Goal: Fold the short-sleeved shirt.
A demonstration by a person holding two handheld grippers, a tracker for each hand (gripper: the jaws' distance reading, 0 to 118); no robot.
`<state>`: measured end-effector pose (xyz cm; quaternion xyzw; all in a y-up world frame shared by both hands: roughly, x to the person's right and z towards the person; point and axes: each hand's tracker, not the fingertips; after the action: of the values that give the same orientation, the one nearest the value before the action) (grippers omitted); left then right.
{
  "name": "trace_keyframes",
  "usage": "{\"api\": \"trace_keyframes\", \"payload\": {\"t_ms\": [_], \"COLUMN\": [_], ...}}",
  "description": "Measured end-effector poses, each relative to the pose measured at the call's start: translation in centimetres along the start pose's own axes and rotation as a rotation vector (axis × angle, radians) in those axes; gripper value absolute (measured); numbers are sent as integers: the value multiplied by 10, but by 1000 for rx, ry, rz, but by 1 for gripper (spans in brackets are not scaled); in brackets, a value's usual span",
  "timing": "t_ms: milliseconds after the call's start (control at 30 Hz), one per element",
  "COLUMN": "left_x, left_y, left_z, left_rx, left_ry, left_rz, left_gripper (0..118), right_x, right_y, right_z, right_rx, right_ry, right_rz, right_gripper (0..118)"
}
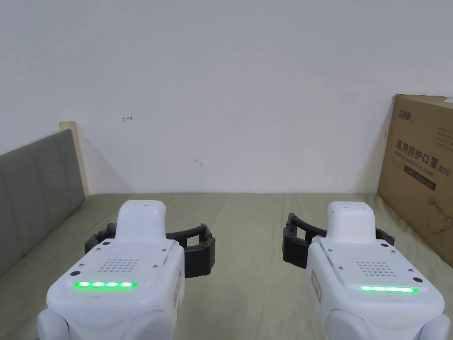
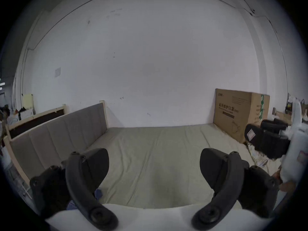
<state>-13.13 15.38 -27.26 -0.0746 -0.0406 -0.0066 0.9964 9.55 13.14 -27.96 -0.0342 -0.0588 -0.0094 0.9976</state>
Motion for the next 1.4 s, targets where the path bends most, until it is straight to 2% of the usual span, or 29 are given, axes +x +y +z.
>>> {"api": "trace_keyframes", "payload": {"t_ms": [133,333,500,667,767,867,1033,1167,1400], "left_x": [-3,6,2,4,7,6,-4,-3,-2], "left_y": [3,2,1,-2,-8,-10,-7,-9,-10], "left_z": [2,1,-2,0,4,4,4,5,7], "left_rx": [18,-13,-45,-46,-20,-15,-15,15,13], "left_ry": [-25,64,47,122,159,139,44,73,42], "left_rz": [22,-87,-56,-48,-111,-122,-8,-18,-25], "left_gripper": [112,112,112,112,112,112,112,112,112], "right_x": [0,0,0,1,1,1,1,1,0], "right_y": [-4,-6,-7,-10,-12,-14,-17,-18,-19], "right_z": [-2,-3,-3,-3,-4,-5,-4,-5,-5], "right_rx": [-19,-31,-35,-45,-55,-61,-65,-68,-74], "right_ry": [2,-14,-9,-22,-20,-20,-18,-18,-11], "right_rz": [7,8,9,12,4,8,12,16,24], "right_gripper": [91,91,91,91,91,91,91,91,91]}}
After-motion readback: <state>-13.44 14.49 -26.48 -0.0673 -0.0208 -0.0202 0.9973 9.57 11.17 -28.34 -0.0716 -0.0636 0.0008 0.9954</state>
